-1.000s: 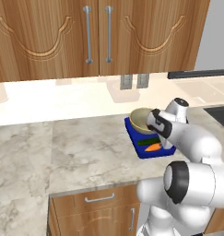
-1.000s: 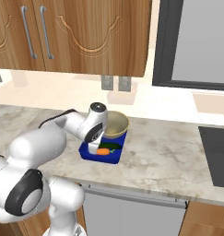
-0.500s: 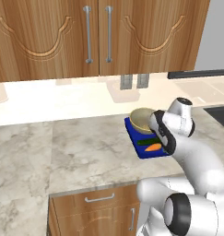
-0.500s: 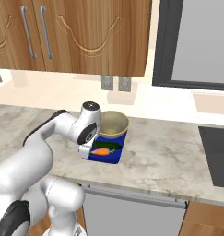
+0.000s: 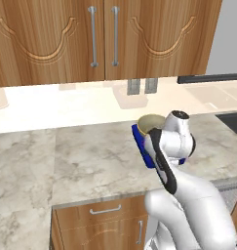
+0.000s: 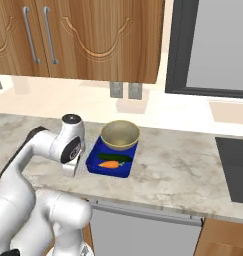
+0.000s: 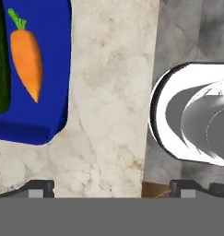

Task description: Place the two vegetables and bowl onto the tray for setting up a vegetable dip station.

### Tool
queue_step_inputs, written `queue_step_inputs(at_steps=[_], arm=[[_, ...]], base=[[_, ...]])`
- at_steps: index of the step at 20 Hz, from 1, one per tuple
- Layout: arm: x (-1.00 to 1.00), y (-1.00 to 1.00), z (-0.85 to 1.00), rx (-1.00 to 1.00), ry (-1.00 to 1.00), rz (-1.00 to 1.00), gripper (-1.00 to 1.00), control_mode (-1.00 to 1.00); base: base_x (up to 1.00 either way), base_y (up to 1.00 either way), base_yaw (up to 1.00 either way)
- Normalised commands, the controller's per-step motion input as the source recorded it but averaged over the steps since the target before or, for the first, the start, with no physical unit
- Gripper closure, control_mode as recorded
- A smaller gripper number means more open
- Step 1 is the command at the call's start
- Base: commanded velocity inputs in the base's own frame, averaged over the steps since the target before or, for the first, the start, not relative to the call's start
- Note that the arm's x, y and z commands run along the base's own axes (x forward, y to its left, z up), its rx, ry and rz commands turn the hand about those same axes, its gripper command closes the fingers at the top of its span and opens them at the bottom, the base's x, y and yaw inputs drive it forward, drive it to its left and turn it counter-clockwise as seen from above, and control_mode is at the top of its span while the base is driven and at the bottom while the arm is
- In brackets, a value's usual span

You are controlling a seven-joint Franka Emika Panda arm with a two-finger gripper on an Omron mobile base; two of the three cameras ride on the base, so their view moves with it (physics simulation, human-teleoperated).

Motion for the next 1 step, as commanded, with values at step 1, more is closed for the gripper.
queue_step_inputs(at_steps=[1], arm=[[-0.15,0.87,0.0,-0.08,0.04,0.1,-1.0,-1.0]], base=[[0.0,0.0,0.0]])
